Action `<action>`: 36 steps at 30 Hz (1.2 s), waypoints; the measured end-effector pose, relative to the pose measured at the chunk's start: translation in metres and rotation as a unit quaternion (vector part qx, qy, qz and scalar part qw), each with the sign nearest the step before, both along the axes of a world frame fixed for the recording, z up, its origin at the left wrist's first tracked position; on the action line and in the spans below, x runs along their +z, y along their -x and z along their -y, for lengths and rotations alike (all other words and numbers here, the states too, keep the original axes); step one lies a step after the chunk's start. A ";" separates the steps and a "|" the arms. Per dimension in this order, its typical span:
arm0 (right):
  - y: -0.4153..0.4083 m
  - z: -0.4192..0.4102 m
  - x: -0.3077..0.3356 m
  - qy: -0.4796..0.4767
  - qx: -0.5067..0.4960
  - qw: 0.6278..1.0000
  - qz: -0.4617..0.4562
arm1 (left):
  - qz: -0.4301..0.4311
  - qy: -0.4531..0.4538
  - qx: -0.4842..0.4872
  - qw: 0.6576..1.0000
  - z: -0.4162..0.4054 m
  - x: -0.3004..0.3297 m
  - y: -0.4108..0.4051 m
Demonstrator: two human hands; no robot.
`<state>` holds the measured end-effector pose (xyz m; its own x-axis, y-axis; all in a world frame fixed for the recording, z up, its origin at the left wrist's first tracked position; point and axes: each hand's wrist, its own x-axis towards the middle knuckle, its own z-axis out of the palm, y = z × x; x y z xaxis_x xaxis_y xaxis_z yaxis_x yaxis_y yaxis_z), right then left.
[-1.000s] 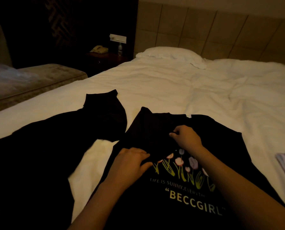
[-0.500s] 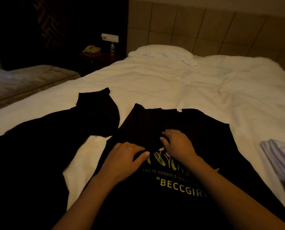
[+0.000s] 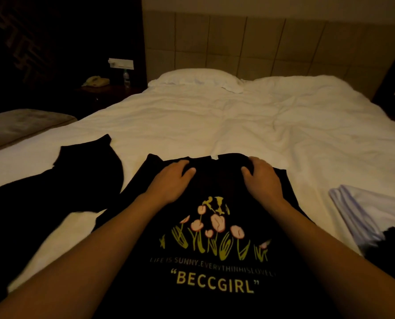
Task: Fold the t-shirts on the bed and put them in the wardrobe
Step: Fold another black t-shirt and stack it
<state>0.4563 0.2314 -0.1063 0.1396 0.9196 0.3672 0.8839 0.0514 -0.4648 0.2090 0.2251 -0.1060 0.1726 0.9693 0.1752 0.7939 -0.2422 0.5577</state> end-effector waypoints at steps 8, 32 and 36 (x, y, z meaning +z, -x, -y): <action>-0.053 -0.071 -0.028 0.054 -0.018 0.998 0.011 | -0.139 0.004 0.044 0.989 -0.097 -0.017 0.002; -0.052 -0.029 0.003 -0.154 -0.077 0.972 0.160 | -0.101 -0.334 0.106 0.931 -0.069 0.025 0.020; -0.051 0.006 0.023 -0.177 -0.074 0.971 0.142 | -0.104 -0.367 0.096 0.919 -0.034 0.044 0.027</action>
